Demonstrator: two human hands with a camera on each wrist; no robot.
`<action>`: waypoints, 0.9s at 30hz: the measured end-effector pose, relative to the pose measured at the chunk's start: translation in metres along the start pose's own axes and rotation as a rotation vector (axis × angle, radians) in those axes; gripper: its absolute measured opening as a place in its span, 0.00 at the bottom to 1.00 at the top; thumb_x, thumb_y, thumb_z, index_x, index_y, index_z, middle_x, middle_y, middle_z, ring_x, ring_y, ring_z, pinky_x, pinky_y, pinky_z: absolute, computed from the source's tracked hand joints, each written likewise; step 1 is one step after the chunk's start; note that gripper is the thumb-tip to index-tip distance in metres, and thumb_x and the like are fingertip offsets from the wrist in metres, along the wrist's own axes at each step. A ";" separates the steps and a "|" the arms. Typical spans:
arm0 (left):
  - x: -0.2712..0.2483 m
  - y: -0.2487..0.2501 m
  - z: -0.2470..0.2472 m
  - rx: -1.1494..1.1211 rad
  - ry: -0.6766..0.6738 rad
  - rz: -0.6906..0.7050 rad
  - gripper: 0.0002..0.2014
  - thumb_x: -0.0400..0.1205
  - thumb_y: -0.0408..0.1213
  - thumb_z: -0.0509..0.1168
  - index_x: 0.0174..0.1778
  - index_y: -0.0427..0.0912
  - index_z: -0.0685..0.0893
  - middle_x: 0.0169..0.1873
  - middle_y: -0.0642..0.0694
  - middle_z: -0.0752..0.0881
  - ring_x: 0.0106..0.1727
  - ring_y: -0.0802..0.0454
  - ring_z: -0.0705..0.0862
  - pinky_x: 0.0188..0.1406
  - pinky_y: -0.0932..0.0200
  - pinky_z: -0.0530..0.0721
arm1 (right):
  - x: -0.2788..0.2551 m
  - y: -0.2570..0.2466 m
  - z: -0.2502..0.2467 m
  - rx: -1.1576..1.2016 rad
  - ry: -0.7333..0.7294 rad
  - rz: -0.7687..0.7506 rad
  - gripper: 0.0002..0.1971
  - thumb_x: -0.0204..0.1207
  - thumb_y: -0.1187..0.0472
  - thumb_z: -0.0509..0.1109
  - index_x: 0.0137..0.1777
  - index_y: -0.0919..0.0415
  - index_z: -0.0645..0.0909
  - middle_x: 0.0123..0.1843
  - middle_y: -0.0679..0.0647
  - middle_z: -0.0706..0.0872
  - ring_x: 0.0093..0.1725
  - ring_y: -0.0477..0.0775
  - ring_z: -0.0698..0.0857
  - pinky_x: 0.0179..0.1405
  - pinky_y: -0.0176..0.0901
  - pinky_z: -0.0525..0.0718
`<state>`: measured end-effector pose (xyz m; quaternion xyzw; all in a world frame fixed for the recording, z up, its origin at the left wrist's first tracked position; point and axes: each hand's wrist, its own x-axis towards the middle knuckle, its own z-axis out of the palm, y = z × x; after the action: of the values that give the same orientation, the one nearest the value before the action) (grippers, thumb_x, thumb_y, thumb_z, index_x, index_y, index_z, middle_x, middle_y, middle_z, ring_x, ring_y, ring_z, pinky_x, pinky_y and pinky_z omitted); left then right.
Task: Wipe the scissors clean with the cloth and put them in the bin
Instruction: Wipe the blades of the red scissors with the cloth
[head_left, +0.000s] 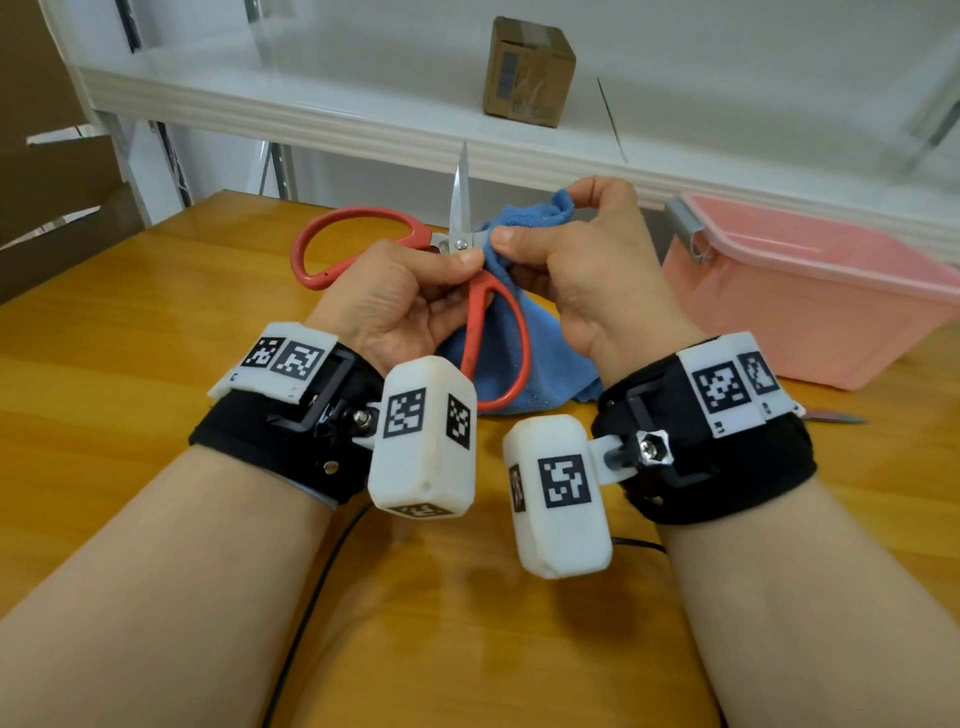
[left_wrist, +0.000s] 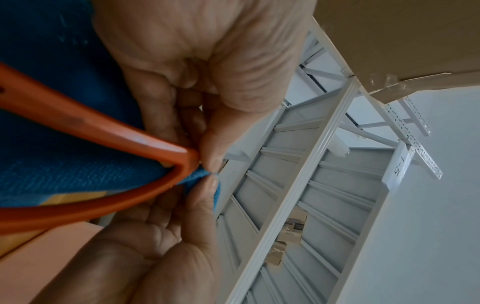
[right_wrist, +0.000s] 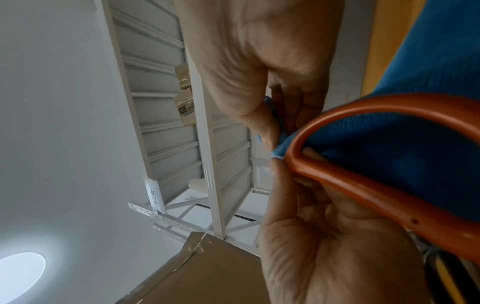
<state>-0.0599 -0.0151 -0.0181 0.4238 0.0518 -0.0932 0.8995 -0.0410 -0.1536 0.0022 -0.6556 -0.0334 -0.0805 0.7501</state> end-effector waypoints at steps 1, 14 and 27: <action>0.000 0.000 0.000 0.011 0.007 0.001 0.09 0.78 0.23 0.67 0.33 0.30 0.89 0.33 0.41 0.89 0.36 0.51 0.88 0.41 0.63 0.90 | 0.002 0.000 -0.001 0.003 0.008 0.004 0.30 0.69 0.79 0.78 0.63 0.58 0.69 0.57 0.66 0.84 0.48 0.65 0.92 0.45 0.55 0.93; -0.003 0.001 0.001 0.035 0.026 0.046 0.04 0.79 0.23 0.66 0.46 0.30 0.86 0.38 0.40 0.88 0.39 0.51 0.88 0.43 0.63 0.90 | 0.005 0.005 0.000 -0.089 -0.029 -0.024 0.30 0.69 0.75 0.80 0.63 0.54 0.69 0.57 0.63 0.86 0.50 0.62 0.92 0.47 0.57 0.93; -0.002 0.002 0.000 0.046 0.051 0.044 0.03 0.77 0.21 0.67 0.39 0.30 0.85 0.35 0.40 0.87 0.40 0.49 0.87 0.45 0.60 0.90 | 0.013 -0.003 -0.013 -0.092 0.058 -0.123 0.22 0.73 0.79 0.73 0.52 0.51 0.72 0.55 0.61 0.84 0.52 0.59 0.91 0.47 0.55 0.93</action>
<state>-0.0618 -0.0140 -0.0165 0.4477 0.0632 -0.0640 0.8897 -0.0298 -0.1683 0.0054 -0.6833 -0.0483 -0.1467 0.7136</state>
